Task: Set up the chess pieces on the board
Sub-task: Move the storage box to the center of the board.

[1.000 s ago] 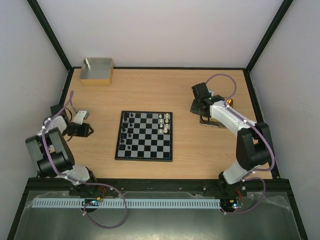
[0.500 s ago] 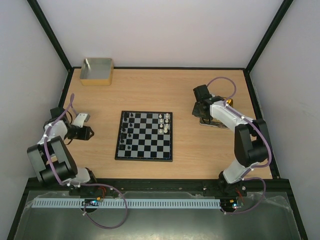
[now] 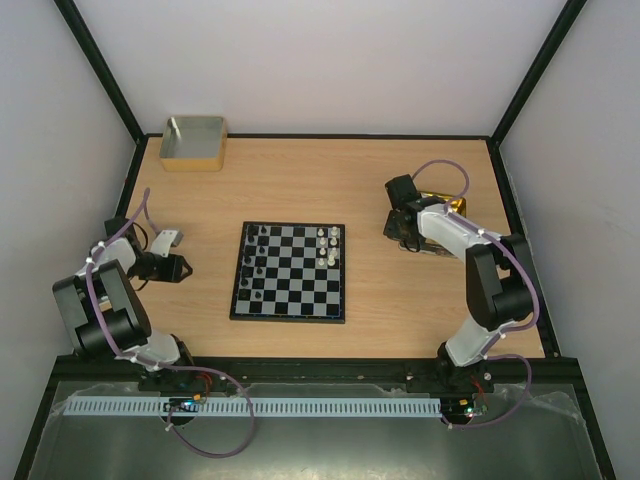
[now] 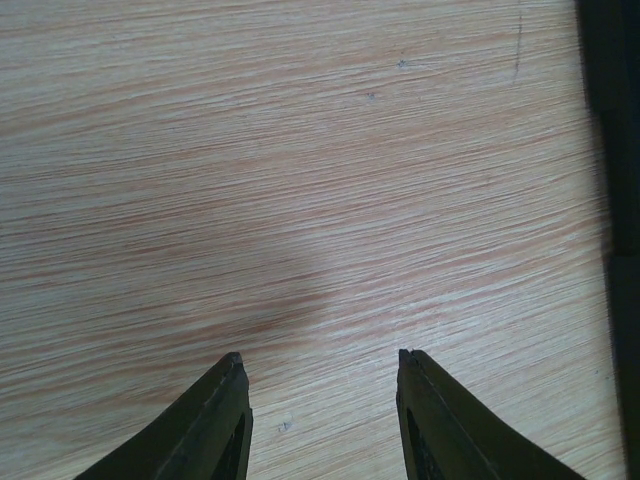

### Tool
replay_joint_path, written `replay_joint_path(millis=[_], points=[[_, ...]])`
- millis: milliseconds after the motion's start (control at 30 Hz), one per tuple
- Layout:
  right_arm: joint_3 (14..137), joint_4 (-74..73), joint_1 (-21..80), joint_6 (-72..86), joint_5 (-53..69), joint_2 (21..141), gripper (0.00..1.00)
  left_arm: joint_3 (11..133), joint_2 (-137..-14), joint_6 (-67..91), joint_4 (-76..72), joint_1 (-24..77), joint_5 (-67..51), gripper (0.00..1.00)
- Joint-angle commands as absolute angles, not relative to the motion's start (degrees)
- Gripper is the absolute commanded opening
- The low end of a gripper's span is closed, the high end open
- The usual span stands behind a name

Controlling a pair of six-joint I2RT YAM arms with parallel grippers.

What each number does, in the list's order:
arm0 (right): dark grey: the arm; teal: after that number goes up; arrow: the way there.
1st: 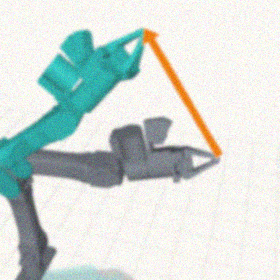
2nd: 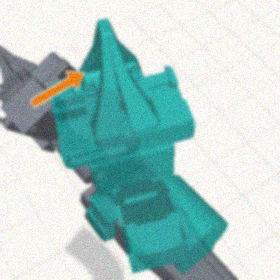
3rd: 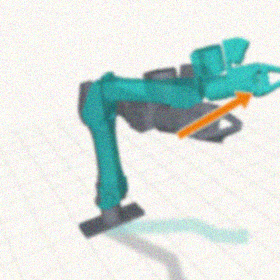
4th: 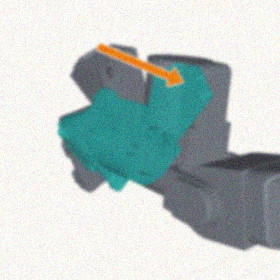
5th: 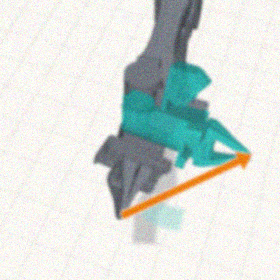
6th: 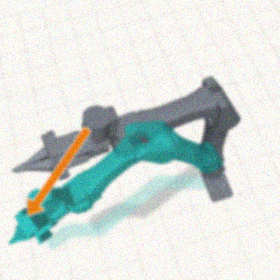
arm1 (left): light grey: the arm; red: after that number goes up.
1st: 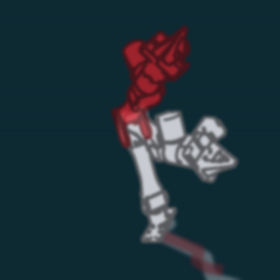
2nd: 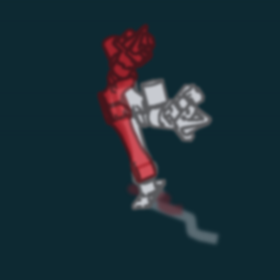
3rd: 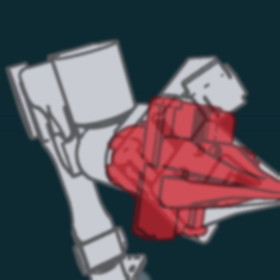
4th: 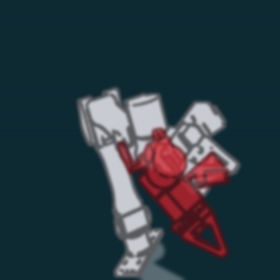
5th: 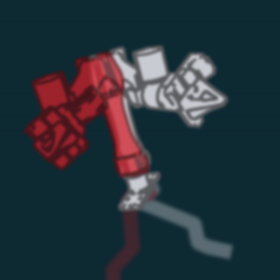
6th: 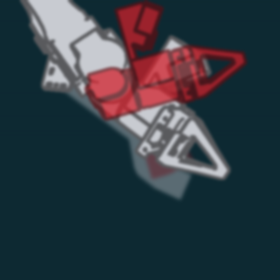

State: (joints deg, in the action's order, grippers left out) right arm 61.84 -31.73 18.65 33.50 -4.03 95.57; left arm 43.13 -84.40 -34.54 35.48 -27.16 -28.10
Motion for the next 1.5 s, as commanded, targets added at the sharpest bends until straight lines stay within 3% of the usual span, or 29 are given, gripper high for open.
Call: replay_joint_path(millis=[0, 500, 1467], points=[[60.36, -31.51, 18.54, 34.12, -2.40, 94.72, 0.17, 43.38, -84.80, -35.59, 36.14, -27.33, -29.24, 0.42], [52.58, -32.28, 19.75, 36.07, 2.62, 86.76, 0.10, 43.05, -84.06, -35.47, 35.94, -27.38, -29.20, 0.41], [40.20, -27.68, 45.02, 56.90, 4.84, 76.11, 0.12, 43.79, -81.84, -35.20, 36.90, -27.36, -28.76, 0.41]])
